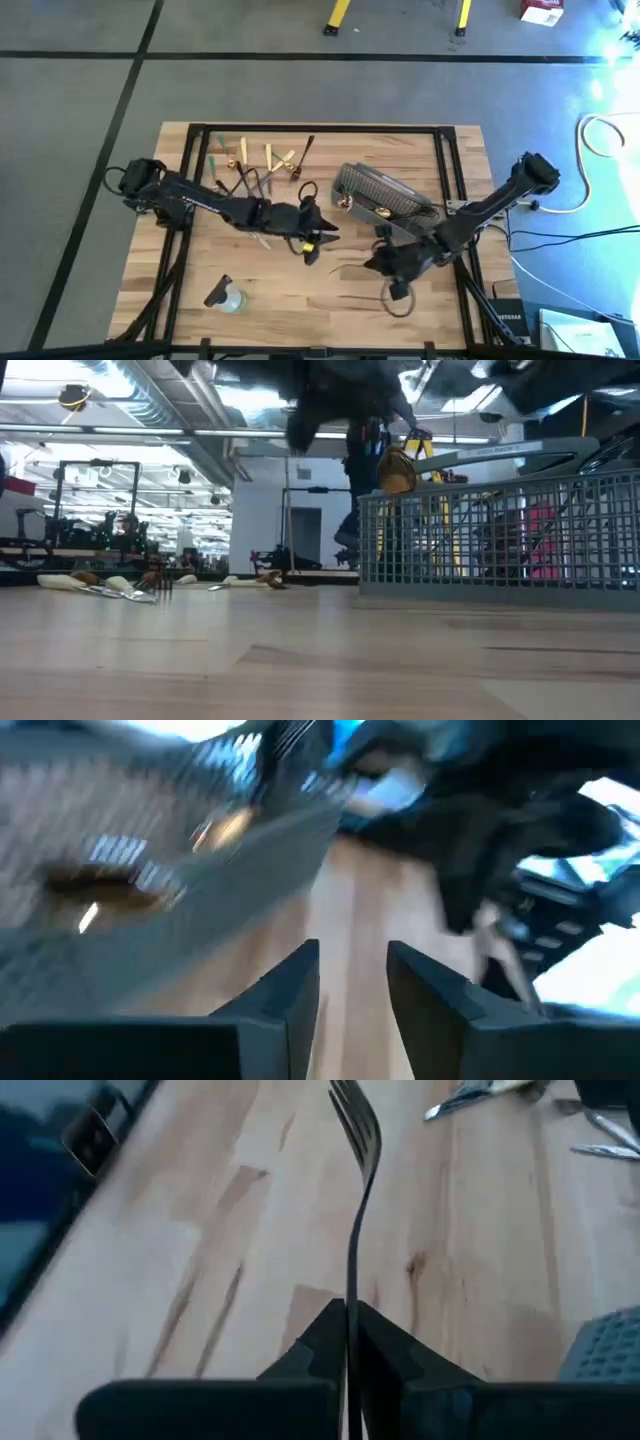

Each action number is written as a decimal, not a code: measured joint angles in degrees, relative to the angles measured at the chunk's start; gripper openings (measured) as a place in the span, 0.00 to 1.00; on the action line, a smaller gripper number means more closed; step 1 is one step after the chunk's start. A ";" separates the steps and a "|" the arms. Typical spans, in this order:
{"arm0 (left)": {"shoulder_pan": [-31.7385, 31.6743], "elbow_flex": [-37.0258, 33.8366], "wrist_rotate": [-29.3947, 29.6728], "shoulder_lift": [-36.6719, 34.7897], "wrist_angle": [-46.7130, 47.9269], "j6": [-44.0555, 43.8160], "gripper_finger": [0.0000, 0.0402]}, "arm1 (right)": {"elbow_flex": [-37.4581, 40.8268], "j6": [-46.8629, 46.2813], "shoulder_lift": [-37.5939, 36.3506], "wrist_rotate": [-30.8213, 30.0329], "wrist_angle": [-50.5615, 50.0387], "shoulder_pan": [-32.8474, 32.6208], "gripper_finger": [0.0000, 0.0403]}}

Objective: Sort silverware
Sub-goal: Put the black fork into the cutlery rack

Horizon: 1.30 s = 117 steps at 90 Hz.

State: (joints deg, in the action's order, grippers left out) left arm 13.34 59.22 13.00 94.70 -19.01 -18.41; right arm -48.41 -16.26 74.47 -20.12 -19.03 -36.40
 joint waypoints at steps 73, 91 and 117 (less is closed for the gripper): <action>5.60 -1.35 7.83 17.86 -50.50 19.35 0.26 | 14.06 7.53 -7.92 -6.50 43.89 -0.18 0.00; 4.27 3.17 4.51 18.18 -49.40 20.68 0.26 | 14.08 7.70 -6.66 -2.96 45.45 1.31 0.00; 3.54 4.14 1.80 18.21 -48.77 20.12 0.26 | 14.08 8.26 -6.09 -3.22 45.81 1.18 0.00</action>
State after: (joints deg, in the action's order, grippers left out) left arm 16.88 63.35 14.81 112.90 -67.79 1.70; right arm -34.33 -8.00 68.38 -23.33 26.78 -35.22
